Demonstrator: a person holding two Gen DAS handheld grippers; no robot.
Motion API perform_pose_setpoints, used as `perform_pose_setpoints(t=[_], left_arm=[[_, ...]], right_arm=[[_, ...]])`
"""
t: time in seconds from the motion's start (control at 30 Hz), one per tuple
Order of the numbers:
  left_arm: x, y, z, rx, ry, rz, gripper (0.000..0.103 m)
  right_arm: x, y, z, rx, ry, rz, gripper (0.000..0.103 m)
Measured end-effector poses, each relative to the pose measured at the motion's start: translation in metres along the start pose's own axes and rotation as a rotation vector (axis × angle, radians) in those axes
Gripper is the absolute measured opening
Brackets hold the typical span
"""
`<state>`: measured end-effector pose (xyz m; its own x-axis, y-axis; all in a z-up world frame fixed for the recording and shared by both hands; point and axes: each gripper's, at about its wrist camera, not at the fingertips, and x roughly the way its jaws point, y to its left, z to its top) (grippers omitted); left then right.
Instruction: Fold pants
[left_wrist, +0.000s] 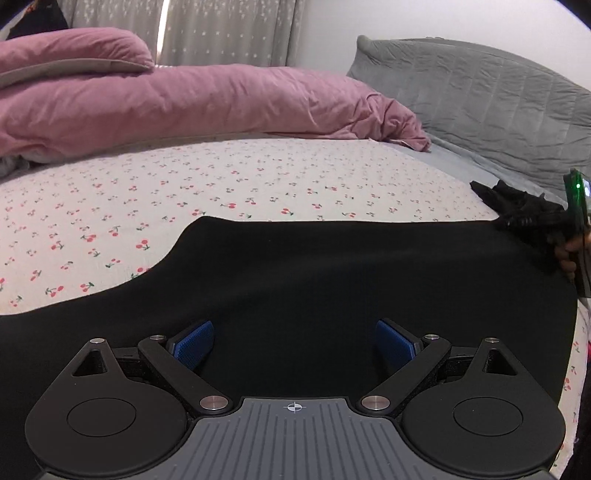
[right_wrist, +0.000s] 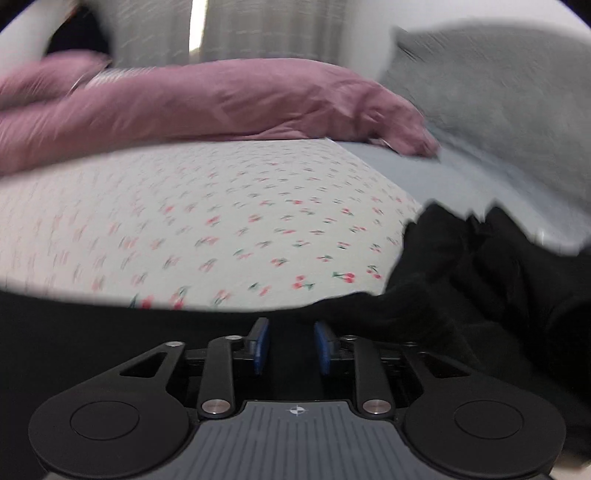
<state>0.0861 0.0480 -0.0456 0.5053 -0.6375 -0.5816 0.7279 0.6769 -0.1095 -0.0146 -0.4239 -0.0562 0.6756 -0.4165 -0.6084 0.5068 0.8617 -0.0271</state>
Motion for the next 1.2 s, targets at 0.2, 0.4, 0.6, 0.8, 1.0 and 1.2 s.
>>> perform_pose_setpoints(t=[0.2, 0.4, 0.6, 0.8, 1.0, 1.2], left_arm=[[-0.006, 0.001, 0.004, -0.053, -0.013, 0.025, 0.096], [-0.010, -0.002, 0.013, -0.126, 0.006, 0.015, 0.096], [-0.014, -0.008, 0.019, -0.190, 0.033, -0.011, 0.097], [-0.018, -0.016, 0.020, -0.197, 0.037, -0.029, 0.097], [-0.020, -0.017, 0.019, -0.195, 0.046, -0.034, 0.097], [-0.020, -0.021, 0.019, -0.195, 0.048, -0.039, 0.097]], right_arm=[[-0.040, -0.010, 0.010, 0.043, -0.056, 0.001, 0.046], [-0.102, -0.040, 0.007, 0.216, -0.064, 0.006, 0.076], [-0.123, -0.062, -0.012, 0.344, -0.033, -0.008, 0.082], [-0.098, -0.072, -0.041, 0.481, 0.055, -0.030, 0.082], [-0.072, -0.062, -0.052, 0.460, 0.141, -0.077, 0.061], [-0.070, -0.047, -0.050, 0.463, 0.122, -0.044, 0.019]])
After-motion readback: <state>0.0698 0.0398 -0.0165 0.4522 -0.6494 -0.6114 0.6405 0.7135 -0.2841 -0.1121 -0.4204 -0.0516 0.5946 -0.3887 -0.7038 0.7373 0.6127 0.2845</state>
